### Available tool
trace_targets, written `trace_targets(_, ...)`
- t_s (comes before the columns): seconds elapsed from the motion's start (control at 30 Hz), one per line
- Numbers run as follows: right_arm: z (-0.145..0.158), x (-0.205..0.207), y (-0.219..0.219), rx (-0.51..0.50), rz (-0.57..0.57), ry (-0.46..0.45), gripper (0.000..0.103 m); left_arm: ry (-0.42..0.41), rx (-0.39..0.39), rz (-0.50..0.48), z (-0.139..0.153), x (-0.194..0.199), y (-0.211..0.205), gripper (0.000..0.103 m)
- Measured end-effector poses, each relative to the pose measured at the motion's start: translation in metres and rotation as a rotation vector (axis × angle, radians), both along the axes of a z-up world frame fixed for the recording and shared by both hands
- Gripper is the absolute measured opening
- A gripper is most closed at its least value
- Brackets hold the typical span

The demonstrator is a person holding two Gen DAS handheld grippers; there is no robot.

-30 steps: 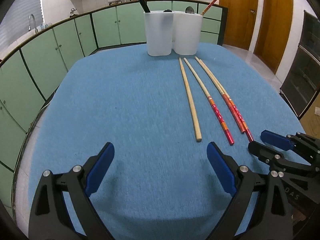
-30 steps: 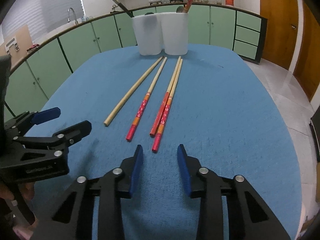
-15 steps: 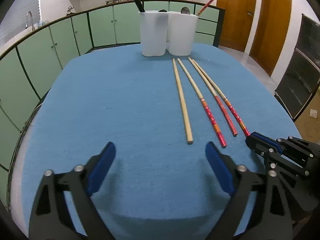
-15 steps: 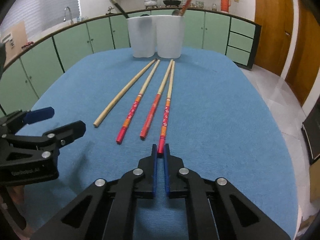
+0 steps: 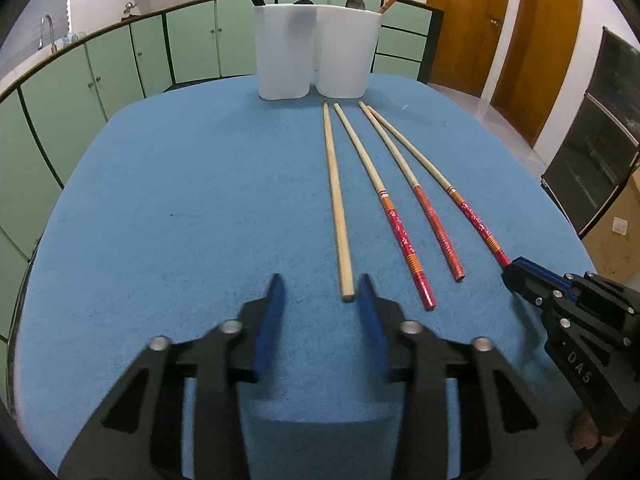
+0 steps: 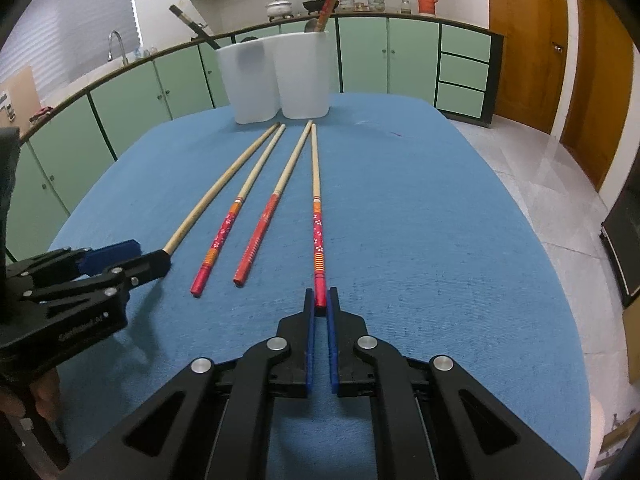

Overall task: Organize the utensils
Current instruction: 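Grasp a red-tipped chopstick with the right gripper while the left grasps a bamboo chopstick, then lift both chopsticks and drop them into the white holder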

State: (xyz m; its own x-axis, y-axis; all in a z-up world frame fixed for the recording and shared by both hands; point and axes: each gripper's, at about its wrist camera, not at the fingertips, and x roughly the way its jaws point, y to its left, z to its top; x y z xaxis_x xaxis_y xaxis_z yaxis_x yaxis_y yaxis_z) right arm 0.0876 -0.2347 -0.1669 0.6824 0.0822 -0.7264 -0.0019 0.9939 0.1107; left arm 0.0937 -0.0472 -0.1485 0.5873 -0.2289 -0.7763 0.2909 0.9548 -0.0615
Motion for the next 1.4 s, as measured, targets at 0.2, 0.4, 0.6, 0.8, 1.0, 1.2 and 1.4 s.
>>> trace_targets(0.2,0.0,-0.001,-0.002,0.021,0.006,-0.005,0.006,0.006,-0.021,-0.028,-0.001,0.0,-0.008,0.006)
trace_targets(0.4,0.0,-0.003,-0.003,0.037,0.007,-0.002,0.006,0.004,-0.029,-0.017,-0.002,0.0,-0.008,0.006)
trace_targets(0.6,0.0,-0.002,-0.003,0.033,0.014,0.002,0.006,0.006,-0.032,-0.012,-0.001,-0.002,-0.007,0.006)
trace_targets(0.8,0.006,-0.002,-0.003,0.027,0.025,0.014,0.005,-0.002,-0.016,-0.018,0.01,-0.007,-0.001,0.006)
trace_targets(1.0,0.031,-0.005,-0.004,-0.009,0.037,-0.019,0.005,-0.025,0.019,-0.025,0.029,-0.014,0.006,0.006)
trace_targets(1.2,0.072,-0.007,-0.002,-0.052,0.07,-0.074,0.005,-0.086,0.032,-0.034,0.064,-0.016,0.011,0.006)
trace_targets(1.4,0.113,-0.01,-0.006,-0.057,0.087,-0.152,0.005,-0.169,0.008,-0.046,0.105,-0.02,0.016,0.006)
